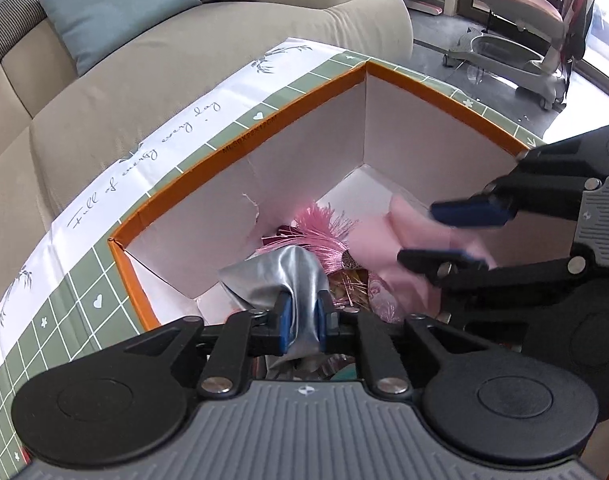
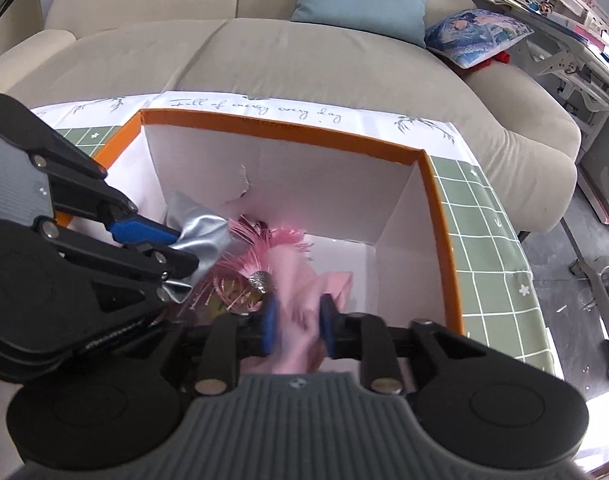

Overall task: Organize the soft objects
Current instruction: 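Lower the silver fabric and pink cloth into the shoebox and open both tools, then move both tools back over the white QR packet and navy cloth band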

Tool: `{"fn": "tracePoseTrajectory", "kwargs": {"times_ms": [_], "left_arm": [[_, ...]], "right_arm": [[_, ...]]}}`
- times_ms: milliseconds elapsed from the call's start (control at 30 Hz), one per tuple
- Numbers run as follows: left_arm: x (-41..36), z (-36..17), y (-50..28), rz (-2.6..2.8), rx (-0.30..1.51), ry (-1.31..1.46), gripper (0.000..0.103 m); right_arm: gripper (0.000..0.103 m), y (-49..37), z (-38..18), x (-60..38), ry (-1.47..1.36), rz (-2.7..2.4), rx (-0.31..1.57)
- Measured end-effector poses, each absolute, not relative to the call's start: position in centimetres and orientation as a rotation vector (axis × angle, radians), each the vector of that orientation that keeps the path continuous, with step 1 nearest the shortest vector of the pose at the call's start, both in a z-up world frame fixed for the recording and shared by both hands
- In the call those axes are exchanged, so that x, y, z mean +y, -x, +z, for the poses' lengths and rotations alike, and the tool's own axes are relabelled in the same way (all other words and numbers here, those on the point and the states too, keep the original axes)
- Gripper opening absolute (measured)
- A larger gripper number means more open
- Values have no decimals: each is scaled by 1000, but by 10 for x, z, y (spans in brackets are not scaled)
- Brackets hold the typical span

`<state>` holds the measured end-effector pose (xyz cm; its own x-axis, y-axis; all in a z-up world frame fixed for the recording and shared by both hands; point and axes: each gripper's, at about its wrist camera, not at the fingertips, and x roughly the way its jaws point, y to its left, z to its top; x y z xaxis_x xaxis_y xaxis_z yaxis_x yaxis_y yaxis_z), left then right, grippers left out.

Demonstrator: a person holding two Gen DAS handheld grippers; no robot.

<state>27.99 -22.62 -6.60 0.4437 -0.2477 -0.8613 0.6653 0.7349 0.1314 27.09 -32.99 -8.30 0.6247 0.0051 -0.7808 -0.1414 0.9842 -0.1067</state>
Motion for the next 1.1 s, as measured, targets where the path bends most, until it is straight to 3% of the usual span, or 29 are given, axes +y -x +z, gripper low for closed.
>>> {"fn": "tracePoseTrajectory", "kwargs": {"times_ms": [67, 133, 233, 567, 1100], "left_arm": [[-228, -66, -281, -579, 941, -510, 25], [-227, -64, -279, -563, 923, -522, 36], [-222, -59, -279, -552, 915, -509, 41], [-210, -25, -275, -530, 851, -444, 43], [-152, 76, -220, -488, 556, -261, 43]], "right_arm": [[47, -272, -84, -330, 169, 69, 901], [48, -271, -84, -330, 167, 73, 901], [48, -268, -83, -331, 173, 68, 900], [51, -258, -54, -326, 166, 56, 821], [51, -196, 37, -290, 72, -15, 515]]}}
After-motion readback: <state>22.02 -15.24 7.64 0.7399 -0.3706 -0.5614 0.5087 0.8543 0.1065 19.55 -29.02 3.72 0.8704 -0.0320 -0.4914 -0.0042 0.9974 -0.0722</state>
